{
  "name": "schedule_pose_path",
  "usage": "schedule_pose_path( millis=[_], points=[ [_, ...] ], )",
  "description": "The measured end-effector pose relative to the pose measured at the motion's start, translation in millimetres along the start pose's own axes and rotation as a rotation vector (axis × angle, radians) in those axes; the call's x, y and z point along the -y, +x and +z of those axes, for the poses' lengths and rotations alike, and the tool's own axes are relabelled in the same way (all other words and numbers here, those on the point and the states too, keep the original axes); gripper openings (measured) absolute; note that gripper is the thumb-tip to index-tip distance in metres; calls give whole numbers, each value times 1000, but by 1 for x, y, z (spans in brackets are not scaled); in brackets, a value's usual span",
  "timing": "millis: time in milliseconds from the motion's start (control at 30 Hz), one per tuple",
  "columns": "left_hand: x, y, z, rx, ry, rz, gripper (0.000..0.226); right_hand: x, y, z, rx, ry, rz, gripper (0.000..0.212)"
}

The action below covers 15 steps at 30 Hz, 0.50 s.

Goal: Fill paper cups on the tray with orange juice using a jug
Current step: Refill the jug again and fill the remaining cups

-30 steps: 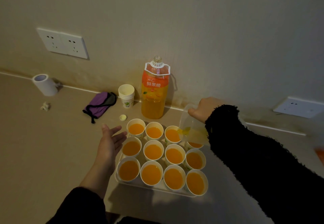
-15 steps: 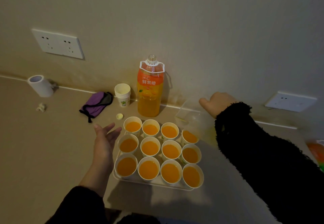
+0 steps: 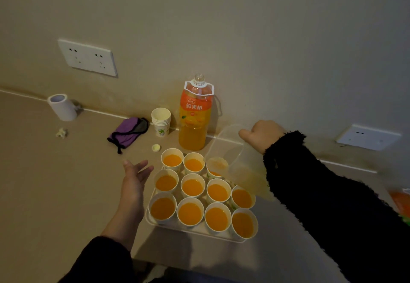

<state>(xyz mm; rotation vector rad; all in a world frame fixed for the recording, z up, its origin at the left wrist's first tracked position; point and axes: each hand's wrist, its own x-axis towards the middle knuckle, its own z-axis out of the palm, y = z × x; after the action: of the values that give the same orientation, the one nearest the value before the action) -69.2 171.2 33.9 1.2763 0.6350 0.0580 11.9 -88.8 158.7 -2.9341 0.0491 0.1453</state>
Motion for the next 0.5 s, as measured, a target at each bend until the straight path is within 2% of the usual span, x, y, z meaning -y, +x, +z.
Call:
schedule_pose_path(
  millis=[167, 500],
  points=[
    [-1, -3, -7, 7, -8, -10, 66, 22, 0, 11, 55, -151, -17, 48],
    [-7, 2, -16, -7, -9, -20, 67, 39, 26, 28, 83, -204, 7, 47]
  ],
)
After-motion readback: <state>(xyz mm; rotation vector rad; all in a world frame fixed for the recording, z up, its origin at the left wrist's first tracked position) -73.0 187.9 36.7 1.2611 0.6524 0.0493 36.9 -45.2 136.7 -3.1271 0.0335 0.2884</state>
